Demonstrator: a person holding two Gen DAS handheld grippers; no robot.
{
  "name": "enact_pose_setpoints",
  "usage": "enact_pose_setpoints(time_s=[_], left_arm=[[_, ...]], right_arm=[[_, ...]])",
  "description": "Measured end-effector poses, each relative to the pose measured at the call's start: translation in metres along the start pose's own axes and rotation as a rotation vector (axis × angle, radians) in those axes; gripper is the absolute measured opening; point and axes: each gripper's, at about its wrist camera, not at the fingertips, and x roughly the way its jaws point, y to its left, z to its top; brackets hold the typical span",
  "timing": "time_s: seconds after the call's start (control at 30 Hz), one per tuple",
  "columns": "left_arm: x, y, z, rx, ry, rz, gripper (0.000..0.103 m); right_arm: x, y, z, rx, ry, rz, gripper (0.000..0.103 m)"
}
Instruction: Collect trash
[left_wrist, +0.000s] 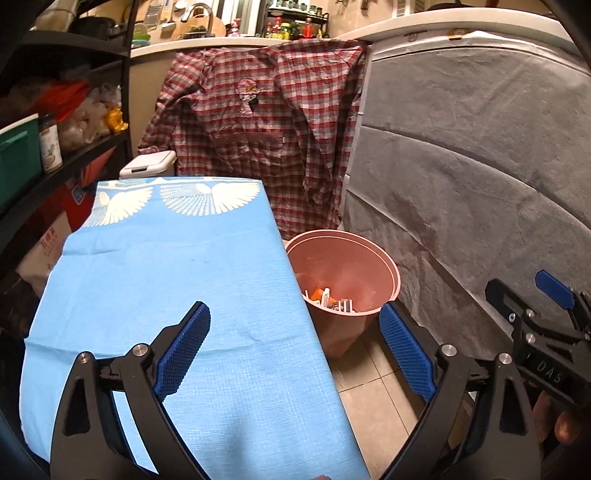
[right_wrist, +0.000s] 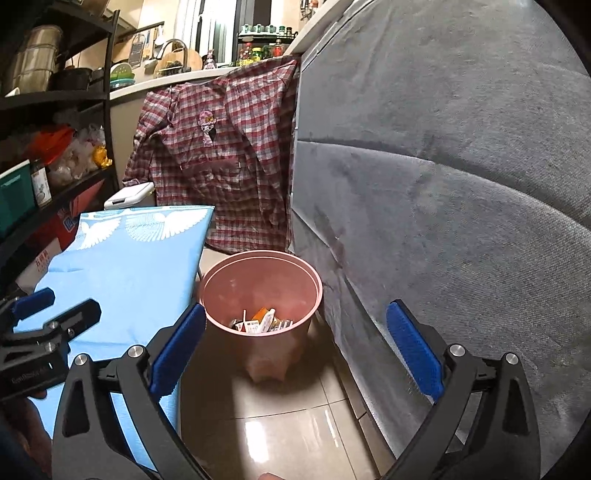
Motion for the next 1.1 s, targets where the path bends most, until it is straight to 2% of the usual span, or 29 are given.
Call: enact_pose_setpoints(time_s=[1.1], left_arm=[[0.001,-0.008,0.001,0.015,0.002,0.014,0.090]], right_arm=[[0.004,-0.002,0.004,-0.007,-0.004,-0.005,0.096]])
